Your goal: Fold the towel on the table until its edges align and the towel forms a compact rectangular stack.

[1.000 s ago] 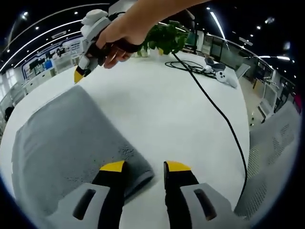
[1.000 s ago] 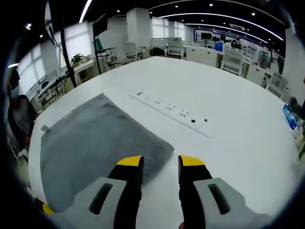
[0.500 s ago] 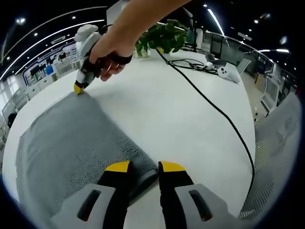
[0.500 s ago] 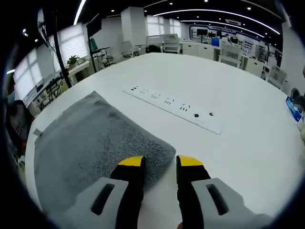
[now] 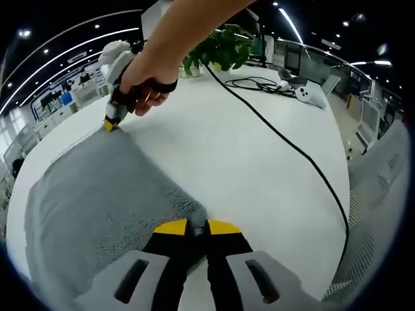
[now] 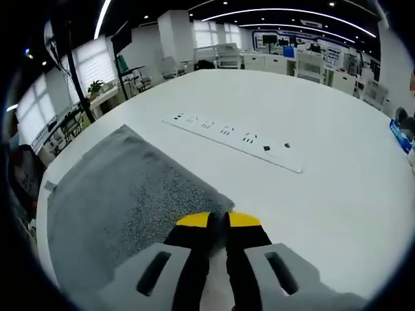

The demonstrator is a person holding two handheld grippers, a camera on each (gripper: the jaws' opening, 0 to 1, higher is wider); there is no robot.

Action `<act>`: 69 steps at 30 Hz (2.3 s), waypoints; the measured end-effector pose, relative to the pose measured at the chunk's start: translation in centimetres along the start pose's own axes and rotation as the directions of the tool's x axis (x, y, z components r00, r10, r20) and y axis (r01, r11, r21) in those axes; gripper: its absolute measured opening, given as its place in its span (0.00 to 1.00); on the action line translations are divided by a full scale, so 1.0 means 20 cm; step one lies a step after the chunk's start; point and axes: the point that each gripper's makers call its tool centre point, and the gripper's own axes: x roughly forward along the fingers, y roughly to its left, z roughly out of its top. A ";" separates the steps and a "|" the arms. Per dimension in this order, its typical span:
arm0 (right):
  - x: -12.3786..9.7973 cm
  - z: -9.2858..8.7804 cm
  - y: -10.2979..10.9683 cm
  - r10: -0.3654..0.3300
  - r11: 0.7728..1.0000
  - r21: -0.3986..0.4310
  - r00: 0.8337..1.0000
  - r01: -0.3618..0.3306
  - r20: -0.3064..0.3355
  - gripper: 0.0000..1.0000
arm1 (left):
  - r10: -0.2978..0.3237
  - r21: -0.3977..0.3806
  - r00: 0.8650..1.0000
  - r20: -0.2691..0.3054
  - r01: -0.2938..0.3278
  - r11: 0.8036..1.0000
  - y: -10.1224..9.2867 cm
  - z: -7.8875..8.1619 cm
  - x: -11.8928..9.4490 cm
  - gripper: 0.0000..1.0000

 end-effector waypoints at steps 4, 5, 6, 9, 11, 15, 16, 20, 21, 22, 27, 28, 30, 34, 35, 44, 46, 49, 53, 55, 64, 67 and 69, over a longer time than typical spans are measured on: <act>-0.05 -0.04 -0.04 -0.006 1.000 0.008 1.000 0.006 -0.006 0.01 | -0.025 -0.057 1.000 -0.008 0.024 0.998 -0.03 0.01 0.00 0.03; -0.05 -0.05 -0.05 -0.006 1.000 0.014 1.000 0.006 -0.008 0.01 | -0.029 -0.082 1.000 -0.008 0.028 0.996 -0.04 0.01 0.00 0.03; -0.06 -0.05 -0.06 -0.006 1.000 0.024 1.000 0.006 -0.010 0.01 | -0.029 -0.078 1.000 -0.009 0.028 0.997 -0.05 0.01 0.01 0.03; -0.10 -0.08 -0.09 -0.006 0.999 0.037 1.000 0.007 -0.028 0.00 | -0.042 -0.071 0.999 -0.011 0.041 0.997 -0.10 0.03 0.01 0.03; -0.12 -0.10 -0.10 -0.007 1.000 0.025 0.999 0.008 -0.039 0.00 | -0.053 -0.076 0.999 -0.011 0.052 0.996 -0.13 0.04 0.02 0.03; -0.17 -0.14 -0.14 -0.011 1.000 0.007 0.998 0.011 -0.055 0.00 | -0.080 -0.080 0.997 -0.007 0.079 0.994 -0.20 0.07 0.03 0.02; -0.18 -0.15 -0.15 -0.012 1.000 0.005 0.998 0.013 -0.057 0.00 | -0.087 -0.085 0.996 -0.004 0.087 0.993 -0.22 0.09 0.03 0.02; -0.24 -0.19 -0.20 -0.017 1.000 0.007 0.998 0.017 -0.068 0.00 | -0.115 -0.096 0.993 0.008 0.115 0.989 -0.30 0.14 0.04 0.02; -0.26 -0.19 -0.20 -0.018 1.000 0.008 0.997 0.018 -0.070 0.00 | -0.125 -0.106 0.992 0.014 0.125 0.986 -0.32 0.16 0.04 0.02; -0.28 -0.20 -0.22 -0.019 1.000 0.008 0.997 0.020 -0.075 0.00 | -0.131 -0.111 0.991 0.016 0.132 0.985 -0.34 0.17 0.04 0.02; -0.36 -0.23 -0.28 -0.033 0.999 -0.006 0.996 0.033 -0.088 0.00 | -0.164 -0.088 0.985 0.048 0.167 0.982 -0.45 0.27 0.06 0.02; -0.38 -0.24 -0.30 -0.037 0.999 -0.013 0.995 0.036 -0.093 0.00 | -0.167 -0.090 0.985 0.050 0.171 0.981 -0.46 0.28 0.06 0.03; -0.41 -0.25 -0.33 -0.044 0.999 -0.023 0.994 0.041 -0.098 0.00 | -0.177 -0.092 0.983 0.058 0.182 0.979 -0.48 0.32 0.06 0.03; -0.48 -0.26 -0.38 -0.056 0.998 -0.023 0.993 0.054 -0.100 0.00 | -0.189 -0.094 0.979 0.082 0.196 0.976 -0.54 0.39 0.06 0.03; -0.49 -0.26 -0.39 -0.059 0.998 -0.026 0.993 0.057 -0.101 0.00 | -0.191 -0.093 0.978 0.088 0.199 0.975 -0.55 0.40 0.06 0.03; -0.62 -0.29 -0.47 -0.093 0.995 -0.031 0.990 0.090 -0.110 0.00 | -0.209 -0.115 0.966 0.149 0.227 0.967 -0.67 0.56 0.06 0.03; -0.65 -0.29 -0.48 -0.098 0.995 -0.030 0.989 0.095 -0.108 0.00 | -0.206 -0.115 0.966 0.158 0.225 0.968 -0.68 0.57 0.05 0.03; -0.69 -0.29 -0.49 -0.104 0.994 -0.026 0.989 0.102 -0.105 0.00 | -0.203 -0.119 0.964 0.172 0.225 0.967 -0.69 0.60 0.03 0.03; -0.72 -0.26 -0.49 -0.109 0.994 -0.021 0.989 0.107 -0.096 0.00 | -0.206 -0.120 0.959 0.196 0.231 0.965 -0.68 0.63 0.00 0.03; -0.74 -0.24 -0.49 -0.110 0.994 -0.017 0.990 0.109 -0.092 0.00 | -0.209 -0.107 0.956 0.204 0.234 0.966 -0.68 0.64 -0.01 0.03; -0.78 -0.16 -0.47 -0.100 0.991 0.084 0.993 0.105 -0.061 0.00 | -0.177 -0.106 0.953 0.247 0.208 0.972 -0.61 0.69 -0.11 0.03; -0.78 -0.13 -0.45 -0.098 0.990 0.096 0.993 0.103 -0.058 0.00 | -0.165 -0.106 0.954 0.252 0.196 0.975 -0.58 0.70 -0.14 0.03; -0.79 -0.11 -0.43 -0.100 0.989 0.102 0.993 0.106 -0.059 0.00 | -0.160 -0.113 0.953 0.257 0.194 0.974 -0.56 0.70 -0.16 0.03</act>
